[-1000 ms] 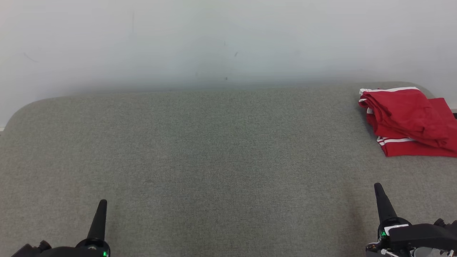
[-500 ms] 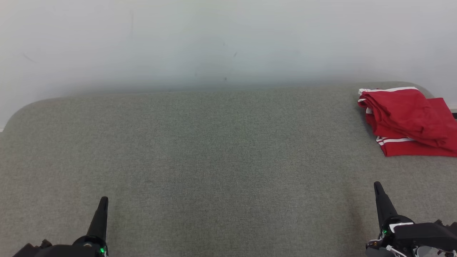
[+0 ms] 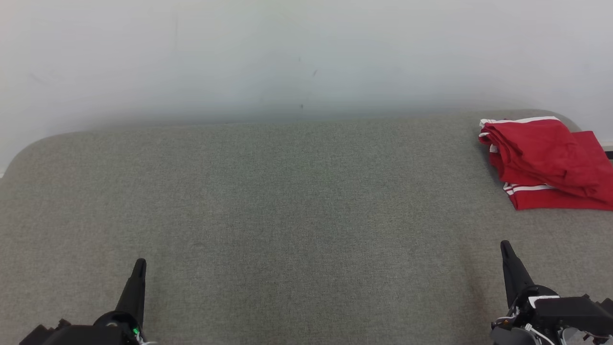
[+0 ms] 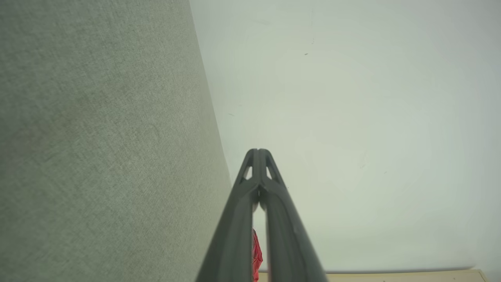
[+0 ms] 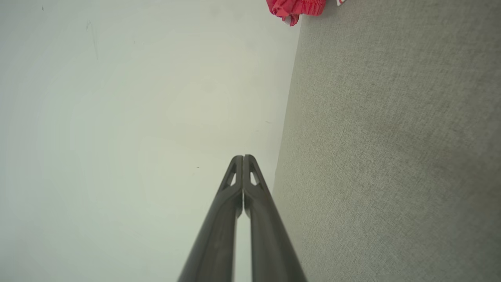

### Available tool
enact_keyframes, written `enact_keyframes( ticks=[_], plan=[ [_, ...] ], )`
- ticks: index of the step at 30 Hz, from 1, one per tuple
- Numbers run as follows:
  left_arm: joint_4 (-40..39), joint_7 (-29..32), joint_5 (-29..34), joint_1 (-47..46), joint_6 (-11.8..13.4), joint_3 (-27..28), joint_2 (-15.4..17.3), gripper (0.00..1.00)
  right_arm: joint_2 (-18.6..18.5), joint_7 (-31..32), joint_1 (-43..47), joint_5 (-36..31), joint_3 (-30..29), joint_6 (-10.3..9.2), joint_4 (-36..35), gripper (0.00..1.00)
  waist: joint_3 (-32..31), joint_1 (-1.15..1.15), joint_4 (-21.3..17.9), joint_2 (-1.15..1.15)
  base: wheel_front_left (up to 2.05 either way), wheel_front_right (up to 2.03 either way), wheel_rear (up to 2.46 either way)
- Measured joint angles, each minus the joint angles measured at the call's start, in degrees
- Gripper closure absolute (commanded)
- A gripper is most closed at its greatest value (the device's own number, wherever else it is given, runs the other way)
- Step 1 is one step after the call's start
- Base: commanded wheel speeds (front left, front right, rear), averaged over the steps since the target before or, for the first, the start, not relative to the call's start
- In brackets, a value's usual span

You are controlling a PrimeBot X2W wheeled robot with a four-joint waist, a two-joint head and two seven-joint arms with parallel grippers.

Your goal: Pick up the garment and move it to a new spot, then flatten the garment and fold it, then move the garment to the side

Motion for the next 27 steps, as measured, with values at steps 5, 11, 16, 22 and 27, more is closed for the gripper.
enact_keyframes(
  ticks=[5,11,16,22,27],
  plan=[
    [0.1,0.51,-1.75,-0.15,0.0,0.07,-0.02,1.0,0.1,0.52,-0.09,1.75,-0.2,0.0,0.08,1.0,-0.02,0.0,-0.05,0.0,0.0,0.0,0.0],
    [0.24,1.01,-4.14,-0.63,0.0,0.13,-0.04,1.0,0.24,1.2,-0.34,4.05,-0.45,0.0,0.2,1.0,-0.04,0.0,-0.11,0.0,0.0,0.0,0.0],
    [0.25,1.02,-4.37,-0.76,0.0,0.14,-0.05,1.0,0.31,1.34,-0.39,4.23,-0.51,0.0,0.2,1.0,-0.04,0.0,-0.11,0.0,0.0,0.0,0.0],
    [0.25,1.02,-4.37,-0.77,0.0,0.14,-0.05,1.0,0.33,1.36,-0.46,4.23,-0.56,0.0,0.2,1.0,-0.04,0.0,-0.11,0.0,0.0,0.0,0.0],
    [0.25,1.02,-4.37,-0.77,0.0,0.14,-0.05,1.0,0.35,1.38,-0.54,4.23,-0.6,0.0,0.21,1.0,-0.04,0.0,-0.11,0.0,0.0,0.0,0.0]
  ],
)
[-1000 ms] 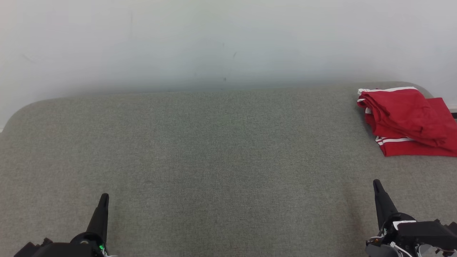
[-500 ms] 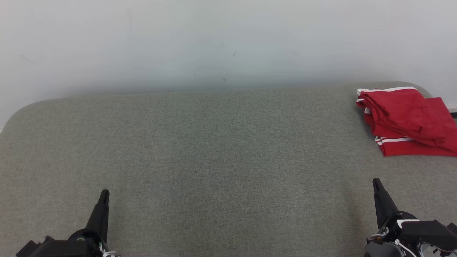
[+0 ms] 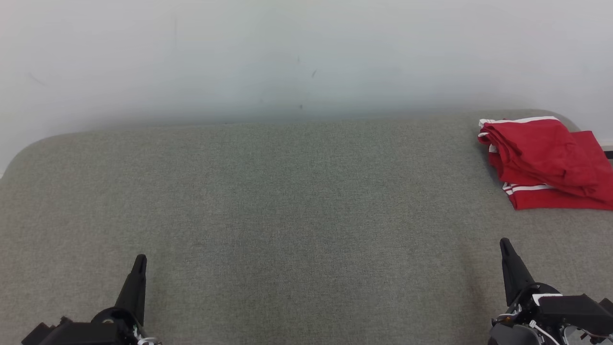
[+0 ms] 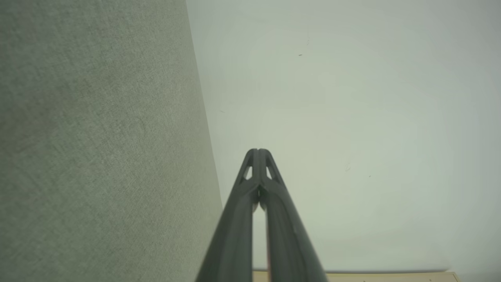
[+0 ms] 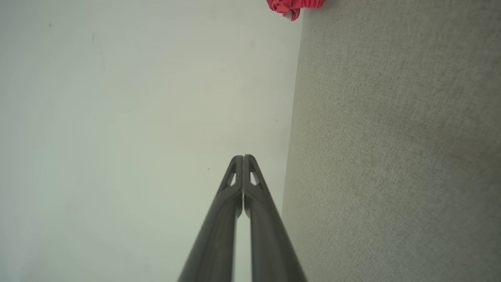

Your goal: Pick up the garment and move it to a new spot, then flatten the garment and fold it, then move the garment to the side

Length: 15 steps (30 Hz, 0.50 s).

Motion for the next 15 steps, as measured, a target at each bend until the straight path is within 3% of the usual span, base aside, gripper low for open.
enact_keyframes(
  ticks=[15],
  plan=[
    [0.0,0.0,0.0,0.0,0.0,0.0,0.0,1.0,0.07,0.02,-0.01,-0.01,-0.09,0.0,0.0,1.0,0.0,0.0,0.0,0.0,0.0,0.0,0.0]
  ],
)
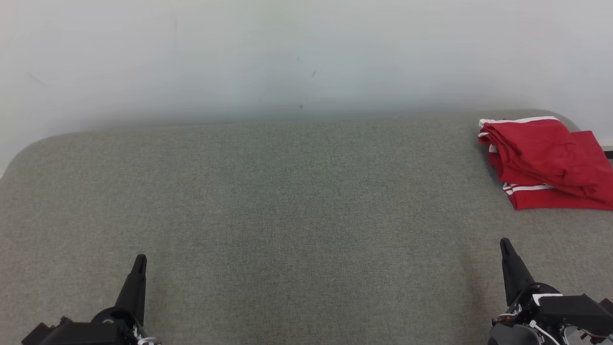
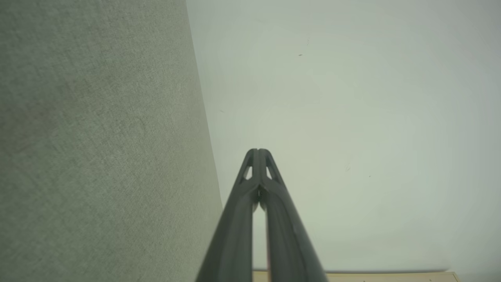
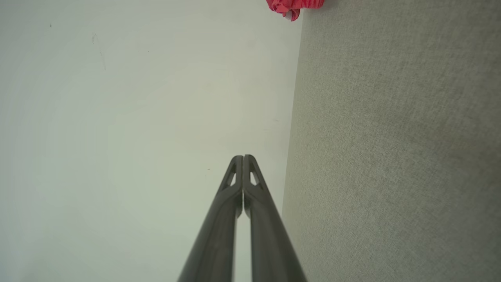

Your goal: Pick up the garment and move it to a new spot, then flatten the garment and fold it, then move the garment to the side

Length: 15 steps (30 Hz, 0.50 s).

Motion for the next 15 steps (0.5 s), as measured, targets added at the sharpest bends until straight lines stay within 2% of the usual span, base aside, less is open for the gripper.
enact_keyframes(
  ticks=[15],
  plan=[
    [0.0,0.0,0.0,-0.01,0.0,0.0,0.0,1.0,0.09,0.02,-0.01,-0.05,-0.05,0.0,0.0,1.0,0.0,0.0,0.0,0.0,0.0,0.0,0.0]
  ],
)
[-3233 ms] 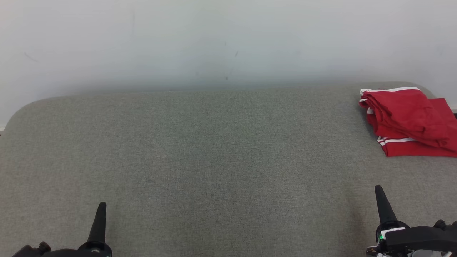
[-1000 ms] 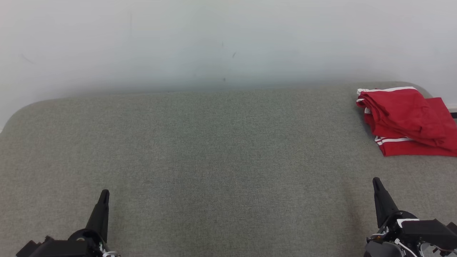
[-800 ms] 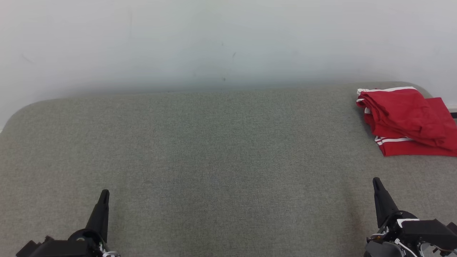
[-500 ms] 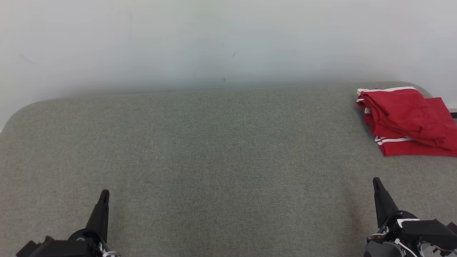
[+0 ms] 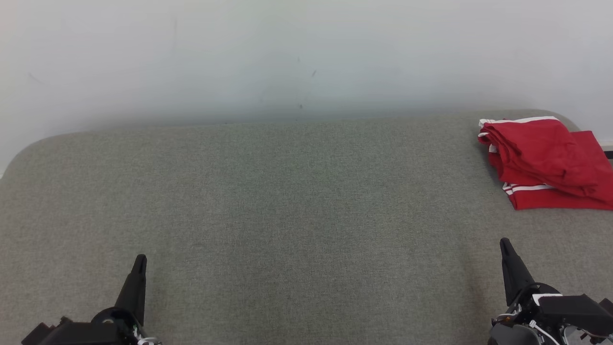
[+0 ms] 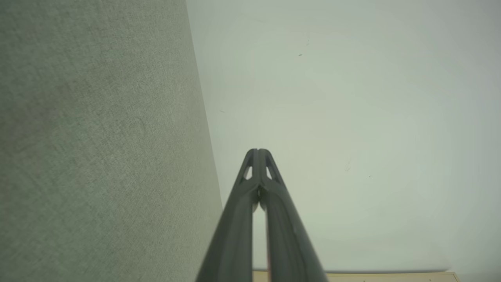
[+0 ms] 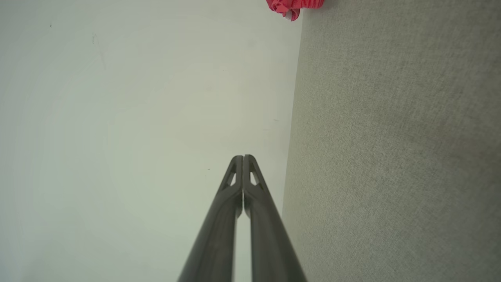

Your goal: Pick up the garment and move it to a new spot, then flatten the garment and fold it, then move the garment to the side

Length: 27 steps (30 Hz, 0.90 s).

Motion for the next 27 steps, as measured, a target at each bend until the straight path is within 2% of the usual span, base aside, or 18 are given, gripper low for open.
enact_keyframes(
  ticks=[27],
  plan=[
    [0.0,0.0,0.0,0.0,0.0,-0.01,-0.01,1.0,0.11,0.09,-0.01,-0.13,-0.12,0.0,0.01,1.0,0.0,-0.01,0.0,0.0,0.0,0.0,0.0]
  ],
)
